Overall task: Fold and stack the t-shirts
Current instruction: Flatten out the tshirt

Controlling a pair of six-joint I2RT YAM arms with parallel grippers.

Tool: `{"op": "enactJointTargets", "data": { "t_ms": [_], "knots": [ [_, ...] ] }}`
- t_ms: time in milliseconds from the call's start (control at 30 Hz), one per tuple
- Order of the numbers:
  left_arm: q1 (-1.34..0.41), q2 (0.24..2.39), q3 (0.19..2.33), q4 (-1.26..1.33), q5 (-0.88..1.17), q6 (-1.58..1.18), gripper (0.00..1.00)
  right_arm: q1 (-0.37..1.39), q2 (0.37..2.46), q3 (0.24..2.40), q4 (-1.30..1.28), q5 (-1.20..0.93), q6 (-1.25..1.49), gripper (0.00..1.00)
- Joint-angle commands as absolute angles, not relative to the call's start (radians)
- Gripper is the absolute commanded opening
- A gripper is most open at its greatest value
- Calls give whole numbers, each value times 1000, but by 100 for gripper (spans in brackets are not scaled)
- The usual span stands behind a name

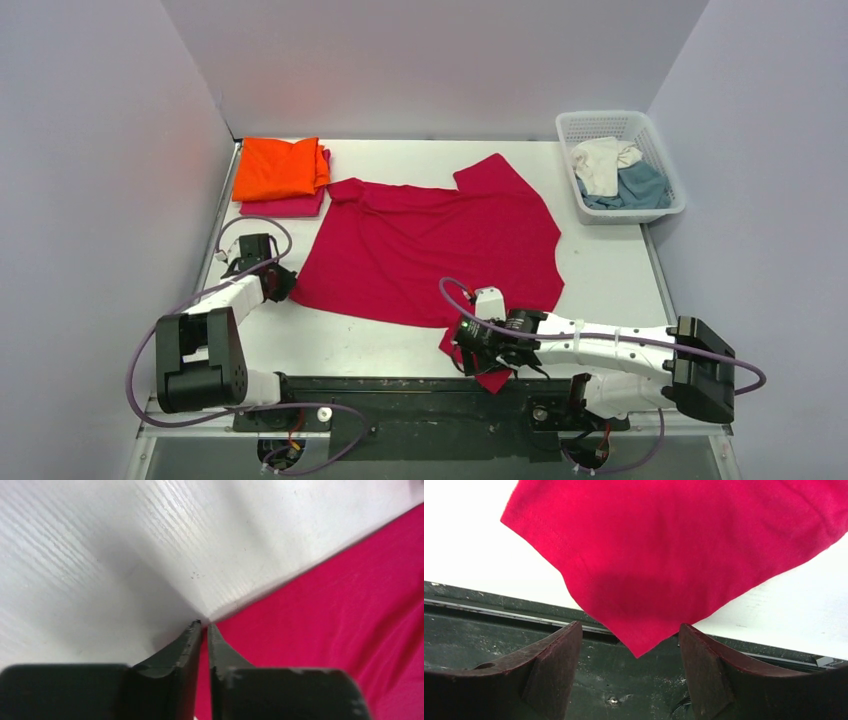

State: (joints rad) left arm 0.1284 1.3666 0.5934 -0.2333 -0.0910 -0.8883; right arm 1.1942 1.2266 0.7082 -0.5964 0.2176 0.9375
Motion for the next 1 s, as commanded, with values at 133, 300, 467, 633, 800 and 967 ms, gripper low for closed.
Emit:
{"op": "enactJointTargets", "data": {
  "t_ms": [133, 300, 467, 633, 800, 967],
  "knots": [
    [131, 1380, 556, -247, -108, -873, 0, 1232, 1295, 655, -597, 170, 1002, 60],
    [130, 1287, 513, -275, -135, -892, 0, 1222, 1347, 640, -573, 188, 1004, 59],
    [120, 1204, 486, -313, -169, -896, 0, 1181, 1379, 625, -560, 221, 1016, 37],
    [110, 1143, 486, -379, -177, -900, 0, 1142, 1295, 596, -606, 221, 1035, 9],
    [49, 1019, 462, -524, -229, -970, 0, 1093, 1177, 592, -751, 208, 1048, 0],
    [-34, 875, 444, -723, -327, -1098, 0, 1064, 1072, 593, -915, 121, 1020, 0]
  ]
}}
